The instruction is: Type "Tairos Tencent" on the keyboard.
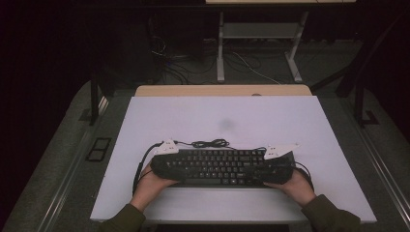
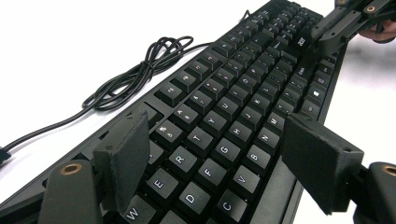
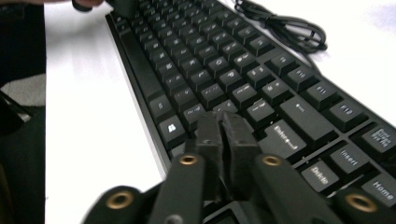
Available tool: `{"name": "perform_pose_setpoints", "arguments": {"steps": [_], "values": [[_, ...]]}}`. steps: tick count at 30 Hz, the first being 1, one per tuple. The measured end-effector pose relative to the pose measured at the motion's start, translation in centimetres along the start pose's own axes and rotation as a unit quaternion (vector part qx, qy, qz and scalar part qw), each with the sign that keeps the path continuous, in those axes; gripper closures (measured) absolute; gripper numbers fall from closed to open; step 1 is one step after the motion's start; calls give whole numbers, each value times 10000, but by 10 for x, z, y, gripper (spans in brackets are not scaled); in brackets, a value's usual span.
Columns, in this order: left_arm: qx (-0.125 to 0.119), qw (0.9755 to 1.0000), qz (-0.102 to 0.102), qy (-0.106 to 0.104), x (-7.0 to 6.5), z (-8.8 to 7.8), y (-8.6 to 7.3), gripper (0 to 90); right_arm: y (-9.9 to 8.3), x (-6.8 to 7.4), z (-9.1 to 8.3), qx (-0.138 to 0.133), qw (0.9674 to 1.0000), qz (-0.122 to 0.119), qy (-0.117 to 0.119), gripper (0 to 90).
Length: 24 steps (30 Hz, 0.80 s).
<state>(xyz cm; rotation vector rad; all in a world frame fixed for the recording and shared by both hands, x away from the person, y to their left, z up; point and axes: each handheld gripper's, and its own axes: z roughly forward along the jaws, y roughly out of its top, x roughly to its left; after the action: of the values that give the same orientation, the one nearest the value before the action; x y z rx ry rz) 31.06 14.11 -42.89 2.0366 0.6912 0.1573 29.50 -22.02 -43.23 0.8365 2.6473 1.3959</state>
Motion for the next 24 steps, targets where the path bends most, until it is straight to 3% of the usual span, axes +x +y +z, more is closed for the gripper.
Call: {"name": "perform_pose_setpoints", "arguments": {"steps": [10,18,24], "values": [[-5,10000,21,11,-1,1,1,234,-2,1,9,330,9992,-180,-151,893],[17,10000,38,43,0,2,3,236,-3,1,11,402,9990,-178,-125,893],[24,9999,82,92,2,3,7,311,-3,1,11,400,9989,-183,-129,893]]}}
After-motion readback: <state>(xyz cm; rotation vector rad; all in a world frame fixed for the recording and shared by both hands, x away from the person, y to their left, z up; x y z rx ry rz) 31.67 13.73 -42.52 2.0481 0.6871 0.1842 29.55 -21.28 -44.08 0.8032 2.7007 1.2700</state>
